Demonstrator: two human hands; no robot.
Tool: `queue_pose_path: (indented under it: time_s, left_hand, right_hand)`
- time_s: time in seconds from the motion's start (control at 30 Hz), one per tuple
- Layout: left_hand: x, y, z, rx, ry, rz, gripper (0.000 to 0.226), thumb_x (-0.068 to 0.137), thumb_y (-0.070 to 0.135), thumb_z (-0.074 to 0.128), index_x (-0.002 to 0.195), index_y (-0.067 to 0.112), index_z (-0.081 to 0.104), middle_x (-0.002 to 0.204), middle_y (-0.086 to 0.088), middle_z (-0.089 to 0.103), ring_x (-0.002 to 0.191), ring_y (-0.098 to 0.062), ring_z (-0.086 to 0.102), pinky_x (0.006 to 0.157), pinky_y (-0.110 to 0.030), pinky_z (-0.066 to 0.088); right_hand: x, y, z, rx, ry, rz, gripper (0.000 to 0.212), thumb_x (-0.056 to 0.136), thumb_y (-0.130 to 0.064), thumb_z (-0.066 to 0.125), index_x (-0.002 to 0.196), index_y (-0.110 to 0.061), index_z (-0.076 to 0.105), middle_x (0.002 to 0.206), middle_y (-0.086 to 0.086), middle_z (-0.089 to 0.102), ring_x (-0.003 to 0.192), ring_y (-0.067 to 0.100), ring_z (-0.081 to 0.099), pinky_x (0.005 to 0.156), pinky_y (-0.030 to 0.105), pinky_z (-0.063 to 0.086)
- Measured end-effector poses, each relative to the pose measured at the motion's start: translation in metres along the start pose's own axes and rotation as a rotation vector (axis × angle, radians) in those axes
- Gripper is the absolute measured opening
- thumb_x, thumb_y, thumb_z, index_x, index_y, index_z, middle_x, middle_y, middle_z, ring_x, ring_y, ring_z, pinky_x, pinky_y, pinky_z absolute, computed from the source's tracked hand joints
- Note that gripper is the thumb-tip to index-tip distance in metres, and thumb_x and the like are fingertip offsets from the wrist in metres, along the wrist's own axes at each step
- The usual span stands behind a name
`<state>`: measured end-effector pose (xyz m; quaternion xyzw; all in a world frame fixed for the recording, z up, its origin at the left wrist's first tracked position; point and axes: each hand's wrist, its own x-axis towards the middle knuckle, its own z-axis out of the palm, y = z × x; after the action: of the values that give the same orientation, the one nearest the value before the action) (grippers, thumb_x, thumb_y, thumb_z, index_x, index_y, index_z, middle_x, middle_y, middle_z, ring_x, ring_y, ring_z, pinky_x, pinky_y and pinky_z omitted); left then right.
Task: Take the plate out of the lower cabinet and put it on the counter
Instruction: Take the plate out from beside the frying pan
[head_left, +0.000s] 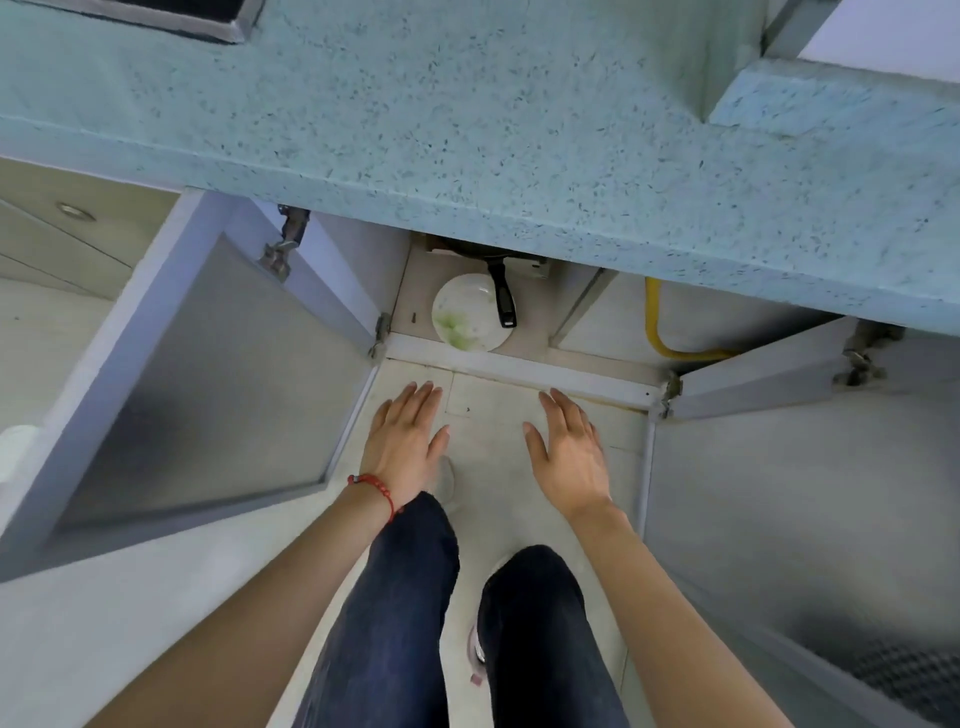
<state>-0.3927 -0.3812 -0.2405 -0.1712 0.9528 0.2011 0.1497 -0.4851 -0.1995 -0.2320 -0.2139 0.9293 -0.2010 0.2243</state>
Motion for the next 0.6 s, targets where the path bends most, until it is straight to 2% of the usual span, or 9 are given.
queue_pose_path:
  time_s: [0.33,0.6]
  left_hand:
    - [0.124,-0.076,0.064,0.020,0.141,0.041,0.050,0.093,0.034,0.037,0.136,0.008,0.033,0.142,-0.014,0.042,0.136,-0.029,0.031,0.111,-0.047,0.025]
    - [0.212,-0.127,0.139,0.022,0.174,0.081,0.053,0.094,0.040,0.029,0.139,0.013,0.028,0.148,-0.009,0.036,0.139,-0.024,0.025,0.114,-0.042,0.017]
  right_hand:
    - [0.108,0.040,0.077,0.066,0.124,-0.007,0.046,0.094,-0.030,0.044,0.135,-0.010,0.036,0.144,0.010,0.038,0.133,0.025,0.032,0.109,0.039,0.028]
    - [0.194,0.086,0.155,0.116,0.179,-0.066,0.045,0.094,-0.024,0.046,0.133,-0.004,0.038,0.140,0.018,0.041,0.129,0.031,0.038,0.106,0.042,0.034]
